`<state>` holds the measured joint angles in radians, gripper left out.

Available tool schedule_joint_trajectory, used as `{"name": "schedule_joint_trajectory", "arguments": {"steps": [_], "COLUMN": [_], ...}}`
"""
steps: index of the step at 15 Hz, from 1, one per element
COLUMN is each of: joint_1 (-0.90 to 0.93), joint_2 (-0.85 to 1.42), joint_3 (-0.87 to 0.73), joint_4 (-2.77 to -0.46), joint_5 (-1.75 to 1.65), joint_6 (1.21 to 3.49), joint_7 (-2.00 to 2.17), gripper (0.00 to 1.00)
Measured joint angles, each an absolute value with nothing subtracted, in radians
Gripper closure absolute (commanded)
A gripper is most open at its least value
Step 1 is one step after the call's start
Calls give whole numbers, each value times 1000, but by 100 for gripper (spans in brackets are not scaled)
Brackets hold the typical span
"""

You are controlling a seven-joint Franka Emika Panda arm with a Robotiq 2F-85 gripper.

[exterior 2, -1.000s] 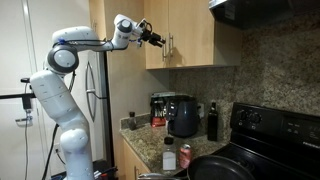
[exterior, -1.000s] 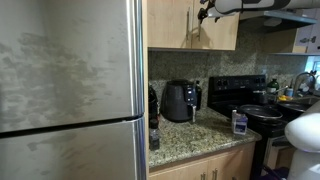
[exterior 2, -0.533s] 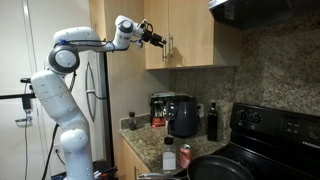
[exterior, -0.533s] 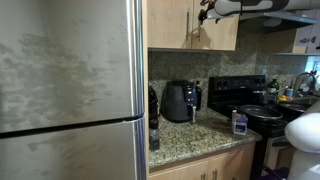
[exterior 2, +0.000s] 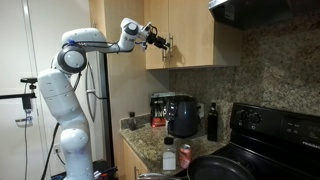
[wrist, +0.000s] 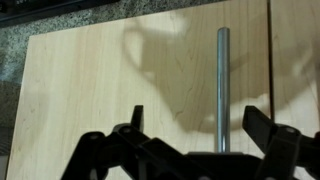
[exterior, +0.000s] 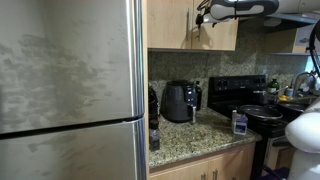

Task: Open the top right cupboard door

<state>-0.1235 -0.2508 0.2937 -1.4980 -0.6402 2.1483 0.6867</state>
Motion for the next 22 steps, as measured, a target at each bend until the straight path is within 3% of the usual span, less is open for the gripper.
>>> {"name": "schedule_joint_trajectory", "arguments": {"steps": [9, 10, 11, 13, 21, 22], "joint_1": [-88, -80, -72, -56, 7, 13], "joint_2": [-179, -171, -165, -161, -142, -140], "joint_3": [282, 277, 272, 267, 262, 261], "joint_4": [-1444, -1440, -1437, -1431, -1412, -1411], "joint_5": [-838, -853, -869, -898, -952, -956], "joint_6": [2148, 2147, 2144, 2120, 2089, 2089], "joint_7": [814, 822, 832, 856, 936, 941], "gripper": [0, 6, 28, 33, 96, 99]}}
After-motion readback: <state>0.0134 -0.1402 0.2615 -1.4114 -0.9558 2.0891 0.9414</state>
